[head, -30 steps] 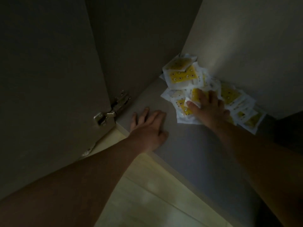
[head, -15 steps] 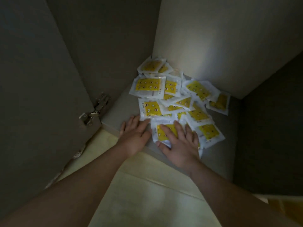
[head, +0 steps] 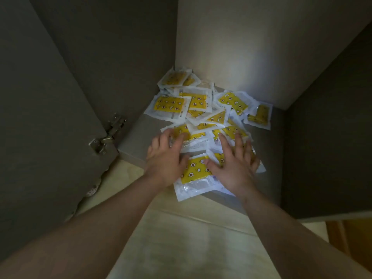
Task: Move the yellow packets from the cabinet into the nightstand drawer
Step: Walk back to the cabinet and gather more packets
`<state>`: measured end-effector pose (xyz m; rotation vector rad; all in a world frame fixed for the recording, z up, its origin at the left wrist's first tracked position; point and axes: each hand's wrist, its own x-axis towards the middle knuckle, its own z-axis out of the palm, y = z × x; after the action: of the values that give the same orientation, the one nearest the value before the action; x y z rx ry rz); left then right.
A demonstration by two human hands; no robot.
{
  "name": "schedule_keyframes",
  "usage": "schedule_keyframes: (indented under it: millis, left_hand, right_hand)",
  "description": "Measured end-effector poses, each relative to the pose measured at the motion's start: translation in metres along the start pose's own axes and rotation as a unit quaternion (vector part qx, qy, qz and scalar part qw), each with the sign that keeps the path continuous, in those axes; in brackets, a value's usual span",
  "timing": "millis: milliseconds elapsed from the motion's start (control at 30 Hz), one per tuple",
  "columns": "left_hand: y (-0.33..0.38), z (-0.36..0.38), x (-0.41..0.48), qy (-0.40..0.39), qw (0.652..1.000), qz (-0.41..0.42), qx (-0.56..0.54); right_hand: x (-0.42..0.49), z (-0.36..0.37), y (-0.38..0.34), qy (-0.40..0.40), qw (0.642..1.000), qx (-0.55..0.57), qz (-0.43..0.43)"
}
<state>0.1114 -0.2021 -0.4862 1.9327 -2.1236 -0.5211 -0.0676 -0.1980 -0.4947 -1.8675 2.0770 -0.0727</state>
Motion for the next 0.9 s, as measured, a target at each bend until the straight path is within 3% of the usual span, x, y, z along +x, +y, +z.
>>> schedule_keyframes:
  millis: [100, 200, 400, 600, 800, 900]
  left_hand:
    - [0.009, -0.003, 0.030, -0.100, 0.995, 0.016, -0.012]
    - [0.008, 0.006, 0.043, -0.181, 0.982, -0.005, 0.053]
    - [0.001, 0.012, 0.023, -0.102, 0.986, 0.000, 0.130]
    - [-0.009, 0.027, -0.015, -0.036, 0.996, -0.001, 0.086]
    - [-0.004, 0.026, -0.029, -0.101, 0.988, 0.007, 0.113]
    - [-0.001, 0.022, -0.031, -0.088, 0.985, 0.009, 0.148]
  right_hand:
    - [0.015, 0.005, 0.005, -0.084, 0.996, -0.031, 0.021]
    - [0.013, 0.014, 0.005, -0.072, 0.997, -0.033, 0.023]
    - [-0.005, 0.018, 0.008, -0.040, 0.998, -0.040, -0.004]
    - [-0.022, 0.024, 0.010, -0.027, 0.999, -0.022, -0.022]
    - [-0.030, 0.026, 0.009, -0.010, 1.000, -0.010, -0.025]
    - [-0.031, 0.025, 0.008, -0.003, 1.000, 0.010, -0.028]
